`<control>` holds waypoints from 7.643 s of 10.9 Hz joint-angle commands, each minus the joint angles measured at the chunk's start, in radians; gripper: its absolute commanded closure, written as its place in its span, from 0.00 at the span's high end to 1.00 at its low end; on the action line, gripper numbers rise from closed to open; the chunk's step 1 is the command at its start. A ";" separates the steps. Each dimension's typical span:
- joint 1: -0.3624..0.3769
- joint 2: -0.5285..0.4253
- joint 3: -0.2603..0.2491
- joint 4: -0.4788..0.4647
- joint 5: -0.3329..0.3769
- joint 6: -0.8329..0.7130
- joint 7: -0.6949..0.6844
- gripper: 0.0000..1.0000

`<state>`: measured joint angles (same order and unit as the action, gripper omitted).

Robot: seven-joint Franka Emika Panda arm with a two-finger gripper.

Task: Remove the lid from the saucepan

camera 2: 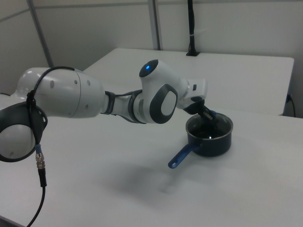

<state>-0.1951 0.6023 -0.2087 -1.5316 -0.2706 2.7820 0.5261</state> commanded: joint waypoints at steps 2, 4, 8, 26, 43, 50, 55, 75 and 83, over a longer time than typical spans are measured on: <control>-0.009 -0.048 0.009 -0.031 -0.027 -0.042 0.011 0.00; -0.007 -0.053 0.011 -0.032 -0.025 -0.045 0.012 0.00; -0.007 -0.058 0.017 -0.030 -0.019 -0.051 0.015 0.00; -0.012 -0.091 0.060 -0.030 0.037 -0.097 0.023 0.00; -0.040 -0.050 0.133 -0.016 0.071 -0.119 0.242 1.00; -0.046 -0.036 0.133 0.002 0.065 -0.119 0.241 0.69; -0.046 -0.041 0.133 0.002 0.057 -0.119 0.230 0.60; -0.076 0.013 0.118 0.117 0.056 -0.114 0.601 1.00; -0.069 0.083 0.118 0.182 0.008 -0.114 0.601 0.79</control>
<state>-0.2740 0.6759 -0.0816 -1.3744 -0.2231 2.6907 1.1089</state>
